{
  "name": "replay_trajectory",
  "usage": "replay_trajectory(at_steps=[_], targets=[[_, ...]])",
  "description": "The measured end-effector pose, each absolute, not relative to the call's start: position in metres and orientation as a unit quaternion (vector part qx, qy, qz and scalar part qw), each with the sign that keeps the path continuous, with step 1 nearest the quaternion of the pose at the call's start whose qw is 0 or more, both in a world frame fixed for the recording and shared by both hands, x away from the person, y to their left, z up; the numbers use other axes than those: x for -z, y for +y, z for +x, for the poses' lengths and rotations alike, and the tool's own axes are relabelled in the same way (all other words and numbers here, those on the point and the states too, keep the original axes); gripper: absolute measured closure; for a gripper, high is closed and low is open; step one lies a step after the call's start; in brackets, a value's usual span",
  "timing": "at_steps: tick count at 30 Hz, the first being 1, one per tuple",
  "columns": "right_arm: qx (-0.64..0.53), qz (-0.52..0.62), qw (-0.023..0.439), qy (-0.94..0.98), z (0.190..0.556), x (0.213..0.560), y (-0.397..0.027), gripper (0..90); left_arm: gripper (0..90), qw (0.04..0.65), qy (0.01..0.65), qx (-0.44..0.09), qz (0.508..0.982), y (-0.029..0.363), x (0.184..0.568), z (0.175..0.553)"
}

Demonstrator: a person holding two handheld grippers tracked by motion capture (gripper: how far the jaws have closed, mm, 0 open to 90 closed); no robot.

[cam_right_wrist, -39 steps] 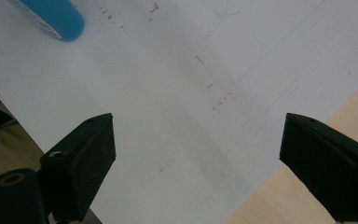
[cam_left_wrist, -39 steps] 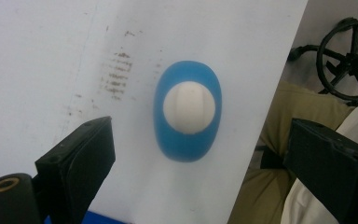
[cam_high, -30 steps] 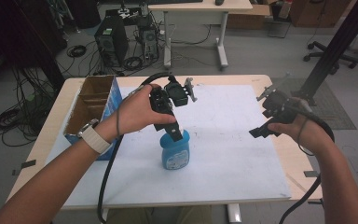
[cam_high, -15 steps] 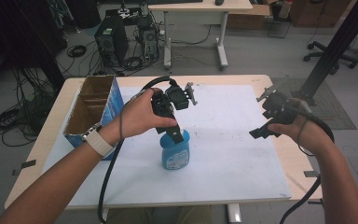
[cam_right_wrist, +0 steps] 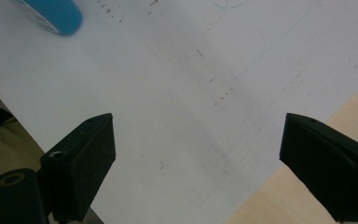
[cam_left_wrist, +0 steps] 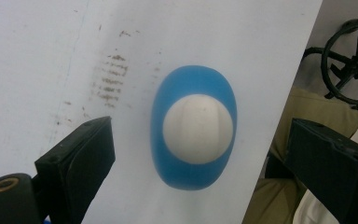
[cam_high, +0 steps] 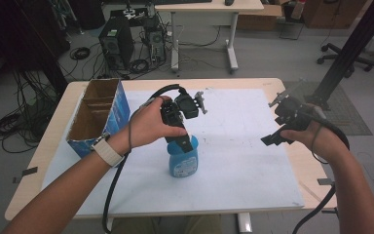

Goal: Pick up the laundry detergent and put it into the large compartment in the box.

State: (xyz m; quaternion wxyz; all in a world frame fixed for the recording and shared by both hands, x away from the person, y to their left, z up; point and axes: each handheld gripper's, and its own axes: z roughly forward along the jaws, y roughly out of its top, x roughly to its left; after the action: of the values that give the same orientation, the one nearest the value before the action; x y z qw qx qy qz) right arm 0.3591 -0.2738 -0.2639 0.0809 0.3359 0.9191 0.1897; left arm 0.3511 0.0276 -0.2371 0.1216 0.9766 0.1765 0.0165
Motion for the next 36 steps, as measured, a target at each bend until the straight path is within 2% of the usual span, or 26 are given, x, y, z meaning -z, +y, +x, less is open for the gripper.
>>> replay_trajectory(at_steps=[36], targets=[[-0.187, 0.336, 0.077, 0.92, 0.36, 0.268, -0.275, 10.5, 9.1, 0.109, 0.172, -0.011, 0.979, 0.018, 0.274, 0.355]])
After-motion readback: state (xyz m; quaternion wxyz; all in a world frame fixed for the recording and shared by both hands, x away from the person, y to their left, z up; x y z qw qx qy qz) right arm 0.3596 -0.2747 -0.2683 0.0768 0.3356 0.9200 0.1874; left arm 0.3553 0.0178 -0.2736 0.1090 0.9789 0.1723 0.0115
